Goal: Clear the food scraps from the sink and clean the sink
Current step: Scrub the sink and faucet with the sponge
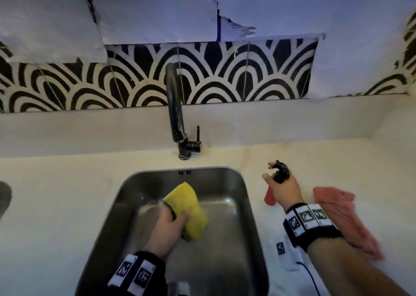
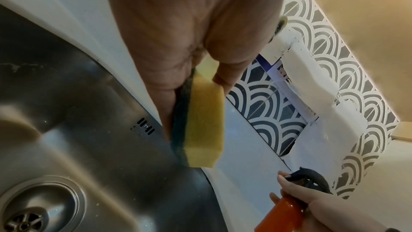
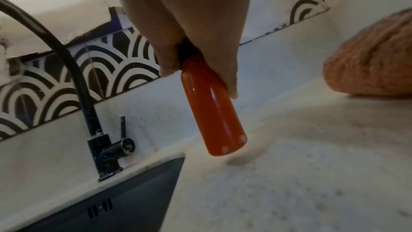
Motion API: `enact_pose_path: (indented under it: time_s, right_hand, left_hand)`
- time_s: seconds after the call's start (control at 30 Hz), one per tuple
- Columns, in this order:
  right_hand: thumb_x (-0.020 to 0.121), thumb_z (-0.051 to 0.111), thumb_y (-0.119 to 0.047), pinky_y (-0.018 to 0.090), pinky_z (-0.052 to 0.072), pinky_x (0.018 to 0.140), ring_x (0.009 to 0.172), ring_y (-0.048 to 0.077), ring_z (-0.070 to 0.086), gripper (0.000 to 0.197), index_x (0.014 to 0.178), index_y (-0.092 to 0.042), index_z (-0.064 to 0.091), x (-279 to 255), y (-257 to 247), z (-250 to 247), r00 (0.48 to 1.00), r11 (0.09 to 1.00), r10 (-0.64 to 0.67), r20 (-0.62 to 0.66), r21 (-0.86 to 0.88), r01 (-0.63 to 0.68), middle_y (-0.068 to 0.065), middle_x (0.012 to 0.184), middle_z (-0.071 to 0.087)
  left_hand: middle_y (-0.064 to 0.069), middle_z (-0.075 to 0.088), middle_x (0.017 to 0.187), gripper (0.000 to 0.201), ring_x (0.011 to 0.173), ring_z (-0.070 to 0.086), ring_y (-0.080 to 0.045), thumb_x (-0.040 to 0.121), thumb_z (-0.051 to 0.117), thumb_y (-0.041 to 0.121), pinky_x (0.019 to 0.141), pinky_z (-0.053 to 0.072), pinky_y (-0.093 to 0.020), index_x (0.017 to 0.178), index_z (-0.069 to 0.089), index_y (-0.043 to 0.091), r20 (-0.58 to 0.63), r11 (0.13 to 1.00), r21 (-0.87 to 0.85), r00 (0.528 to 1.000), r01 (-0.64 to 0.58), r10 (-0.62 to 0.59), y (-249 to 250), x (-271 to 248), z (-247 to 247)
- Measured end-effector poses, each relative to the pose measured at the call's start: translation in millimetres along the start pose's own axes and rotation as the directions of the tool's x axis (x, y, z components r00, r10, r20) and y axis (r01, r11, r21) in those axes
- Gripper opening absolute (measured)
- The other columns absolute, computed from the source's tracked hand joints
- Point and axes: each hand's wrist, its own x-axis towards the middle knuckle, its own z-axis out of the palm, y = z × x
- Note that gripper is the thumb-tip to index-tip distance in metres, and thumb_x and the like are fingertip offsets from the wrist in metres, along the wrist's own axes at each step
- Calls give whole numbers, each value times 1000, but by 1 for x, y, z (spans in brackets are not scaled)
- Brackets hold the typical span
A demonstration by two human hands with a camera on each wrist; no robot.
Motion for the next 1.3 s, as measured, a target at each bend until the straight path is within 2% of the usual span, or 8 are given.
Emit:
enact_pose_path:
  time_s: [0.27, 0.47, 0.63, 0.73, 0.83, 0.97, 1.17, 1.3]
  right_hand:
    - [74, 78, -9, 25, 43, 77, 89, 23, 58, 53, 119, -23, 53, 16, 27, 2, 997, 999, 40, 65, 22, -41, 11, 97, 62]
    - [64, 86, -18, 43, 32, 112, 130, 29, 37, 107, 147, -28, 19, -4, 11, -20, 996, 994, 84, 25, -67, -82, 14, 144, 24]
    - [68, 81, -18, 30, 26, 110, 127, 25, 35, 79, 135, -15, 40, -46, -35, -32, 903, 914, -386, -191, -212, 346, 9, 134, 33]
    - [73, 68, -23, 18, 37, 98, 108, 16, 49, 46, 116, -22, 53, -63, -57, -20, 814, 812, -578, -55, -135, 567, -7, 116, 43]
    - [80, 71, -27, 19, 39, 93, 108, 8, 51, 51, 123, -32, 45, -73, -71, 11, 878, 928, -353, 323, -1, 373, -9, 117, 47]
    - [76, 72, -47, 33, 45, 101, 120, 15, 50, 89, 146, -30, 20, -78, -67, 66, 658, 977, 60, 751, -180, 117, -7, 136, 43]
    - [69, 80, -43, 35, 50, 91, 106, 15, 56, 68, 125, -24, 46, -89, -67, 139, 687, 981, 125, 716, -191, 20, -4, 115, 58]
    - [70, 82, -26, 25, 48, 72, 91, 14, 60, 47, 106, -20, 53, -93, -56, 191, 757, 984, 176, 629, -144, -109, -8, 94, 61]
  left_hand:
    - [-11, 61, 122, 45, 112, 59, -29, 91, 52, -3, 97, 46, -54, 124, 42, 26, 39, 999, -34, 999, 4, -2, 0, 4, 32]
    - [-11, 62, 122, 40, 113, 59, -28, 92, 49, -6, 99, 45, -53, 113, 48, 28, 22, 999, 13, 999, -31, 30, 2, 1, 37]
    - [-8, 61, 121, 44, 112, 59, -26, 92, 49, -6, 101, 45, -49, 123, 43, 23, 34, 999, 44, 999, -14, 12, 6, 1, 34]
    - [-6, 62, 120, 42, 111, 60, -23, 91, 52, -2, 101, 46, -47, 126, 44, 20, 29, 998, 57, 1000, -7, 5, 8, -3, 31]
    - [-4, 62, 118, 41, 108, 61, -21, 90, 56, 0, 98, 48, -47, 123, 46, 21, 6, 998, 57, 1000, -4, 4, 13, -9, 26]
    - [-3, 62, 114, 43, 103, 62, -21, 87, 64, 8, 92, 53, -44, 125, 46, 19, -33, 995, 102, 999, 1, 2, 19, -18, 11]
    - [2, 62, 107, 40, 89, 60, -7, 84, 69, 15, 71, 49, -15, 119, 50, 22, -82, 960, 280, 997, 19, 4, 21, 0, -42]
    - [-4, 62, 121, 45, 106, 60, -16, 84, 66, 16, 92, 48, -28, 127, 53, 15, -72, 892, 450, 997, 43, -12, 20, 29, -82]
